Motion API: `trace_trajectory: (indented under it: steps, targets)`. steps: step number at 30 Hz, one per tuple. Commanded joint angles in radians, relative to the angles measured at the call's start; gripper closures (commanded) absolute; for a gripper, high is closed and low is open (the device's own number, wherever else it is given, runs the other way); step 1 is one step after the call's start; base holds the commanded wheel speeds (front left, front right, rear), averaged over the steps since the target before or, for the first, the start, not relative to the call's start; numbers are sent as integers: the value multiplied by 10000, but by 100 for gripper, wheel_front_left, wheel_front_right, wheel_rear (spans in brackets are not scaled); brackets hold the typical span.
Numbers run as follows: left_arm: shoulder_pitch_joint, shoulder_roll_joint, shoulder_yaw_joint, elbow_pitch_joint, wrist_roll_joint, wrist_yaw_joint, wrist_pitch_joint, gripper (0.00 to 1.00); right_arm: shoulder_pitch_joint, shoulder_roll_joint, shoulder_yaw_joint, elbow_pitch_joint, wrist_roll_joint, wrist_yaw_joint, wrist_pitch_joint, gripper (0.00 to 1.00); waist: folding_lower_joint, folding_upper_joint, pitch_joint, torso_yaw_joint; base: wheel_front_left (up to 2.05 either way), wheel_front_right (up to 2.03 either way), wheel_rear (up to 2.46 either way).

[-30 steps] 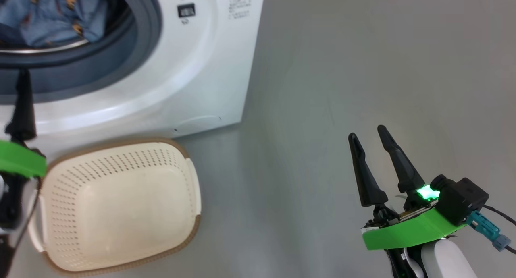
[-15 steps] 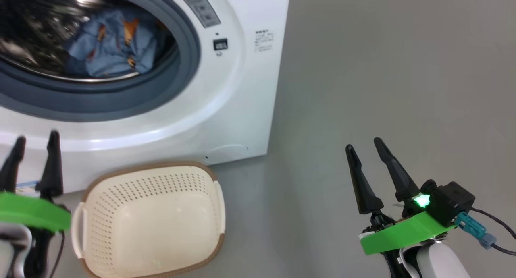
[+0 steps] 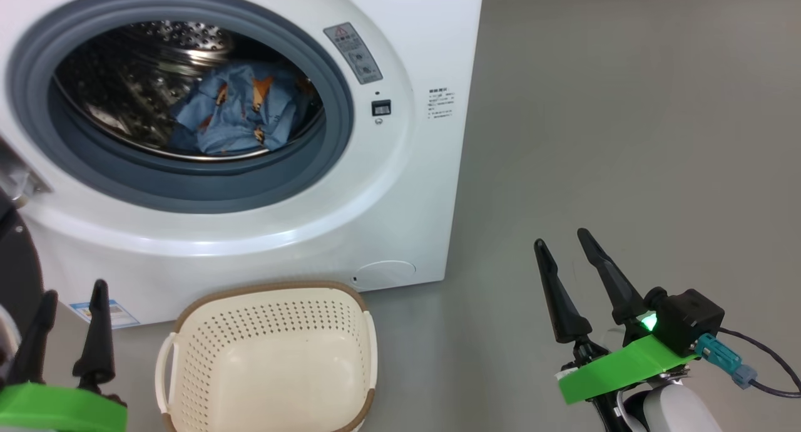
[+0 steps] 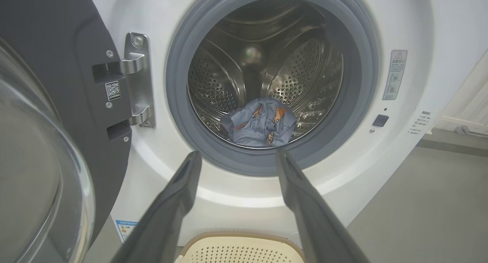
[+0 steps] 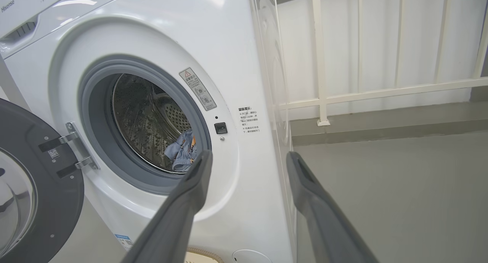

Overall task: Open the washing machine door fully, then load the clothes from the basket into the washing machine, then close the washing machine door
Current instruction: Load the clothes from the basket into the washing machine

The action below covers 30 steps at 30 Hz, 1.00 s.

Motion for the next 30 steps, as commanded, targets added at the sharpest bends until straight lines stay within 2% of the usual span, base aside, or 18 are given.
trace_trajectory:
  steps: [1, 10, 30]
  targets:
    - [7, 227, 618, -385, 207, -75, -63, 0, 9, 9, 203, -168, -127, 16, -48, 0, 0, 0, -218, 185, 0, 0, 0]
    - [944, -198, 1357, -1107, 866, -101, -64, 0, 198, 9, 51, -126, -300, 16, -48, 0, 0, 0, -384, 416, 0, 0, 0]
    - [1464, -837, 1827, -1465, 1436, -331, -64, 0, 334, 9, -311, 88, -542, 16, -48, 0, 0, 0, -435, 575, 0, 0, 0]
